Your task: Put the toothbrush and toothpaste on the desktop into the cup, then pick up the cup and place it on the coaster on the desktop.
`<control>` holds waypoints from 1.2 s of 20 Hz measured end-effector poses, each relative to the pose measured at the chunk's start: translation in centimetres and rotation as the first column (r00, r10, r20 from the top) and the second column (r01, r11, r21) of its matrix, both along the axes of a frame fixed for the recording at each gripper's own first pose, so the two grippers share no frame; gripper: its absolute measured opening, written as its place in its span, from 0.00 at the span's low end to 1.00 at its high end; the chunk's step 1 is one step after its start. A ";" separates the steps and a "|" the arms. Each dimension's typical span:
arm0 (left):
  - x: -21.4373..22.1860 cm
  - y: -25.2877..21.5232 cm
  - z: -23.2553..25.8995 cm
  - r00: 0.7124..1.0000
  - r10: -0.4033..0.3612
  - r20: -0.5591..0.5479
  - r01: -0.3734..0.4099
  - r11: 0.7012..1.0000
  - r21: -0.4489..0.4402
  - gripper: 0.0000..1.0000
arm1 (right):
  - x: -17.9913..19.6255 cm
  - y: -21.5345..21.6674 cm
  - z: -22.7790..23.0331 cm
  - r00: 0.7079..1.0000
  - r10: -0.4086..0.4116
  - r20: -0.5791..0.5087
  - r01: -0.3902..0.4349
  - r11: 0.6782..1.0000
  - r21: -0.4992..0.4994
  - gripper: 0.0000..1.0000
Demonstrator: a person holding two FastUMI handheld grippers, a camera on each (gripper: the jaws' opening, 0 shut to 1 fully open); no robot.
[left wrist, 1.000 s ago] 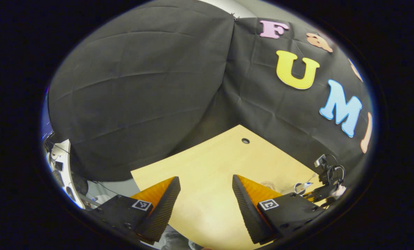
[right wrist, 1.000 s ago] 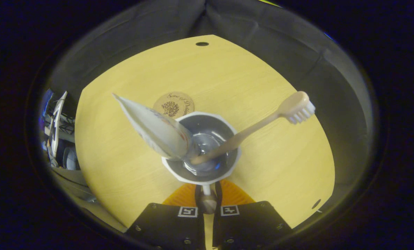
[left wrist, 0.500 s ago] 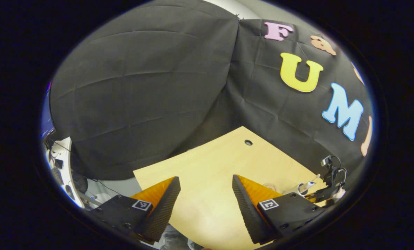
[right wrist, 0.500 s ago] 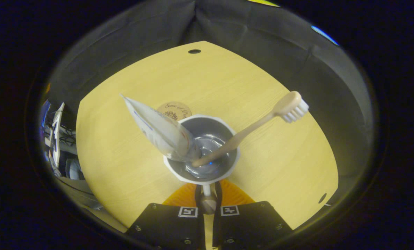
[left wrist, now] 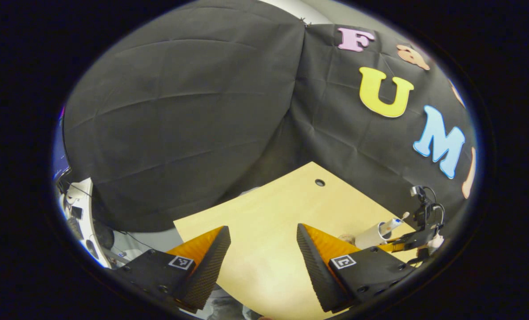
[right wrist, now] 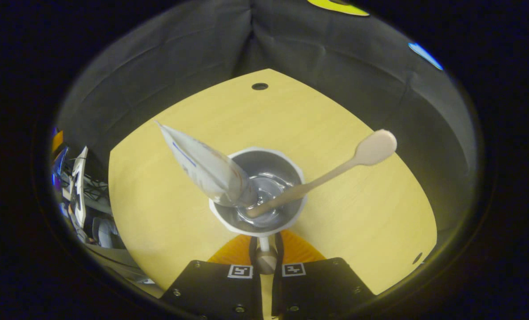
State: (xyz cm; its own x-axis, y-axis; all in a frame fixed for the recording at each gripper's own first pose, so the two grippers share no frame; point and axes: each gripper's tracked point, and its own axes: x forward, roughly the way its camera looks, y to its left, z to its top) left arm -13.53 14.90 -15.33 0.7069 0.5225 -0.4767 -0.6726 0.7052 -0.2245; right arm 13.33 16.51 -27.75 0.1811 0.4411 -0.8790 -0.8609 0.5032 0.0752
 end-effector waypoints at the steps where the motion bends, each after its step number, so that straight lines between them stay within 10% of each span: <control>1: -0.1 0.2 0.1 1.000 0.010 -0.003 -0.010 1.000 0.002 0.96 | -0.1 0.5 0.0 1.000 0.011 0.002 -0.011 1.000 0.000 0.09; 13: -5.0 3.9 0.0 0.992 0.126 -0.003 -0.125 0.992 0.010 0.96 | -1.0 3.9 -2.7 1.000 0.031 0.003 -0.031 0.997 -0.066 0.09; 24: -2.2 3.0 -0.1 0.998 0.059 0.005 -0.059 0.998 0.003 0.96 | -1.2 3.5 -2.0 0.999 0.026 0.021 -0.024 0.997 -0.067 0.21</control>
State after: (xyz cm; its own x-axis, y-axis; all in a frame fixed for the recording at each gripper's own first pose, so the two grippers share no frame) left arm -15.72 17.89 -15.45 0.6775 0.5647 -0.4712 -0.7116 0.6654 -0.2257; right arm 12.10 20.03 -29.79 0.1905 0.3866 -0.9024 -0.8744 0.4846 0.0230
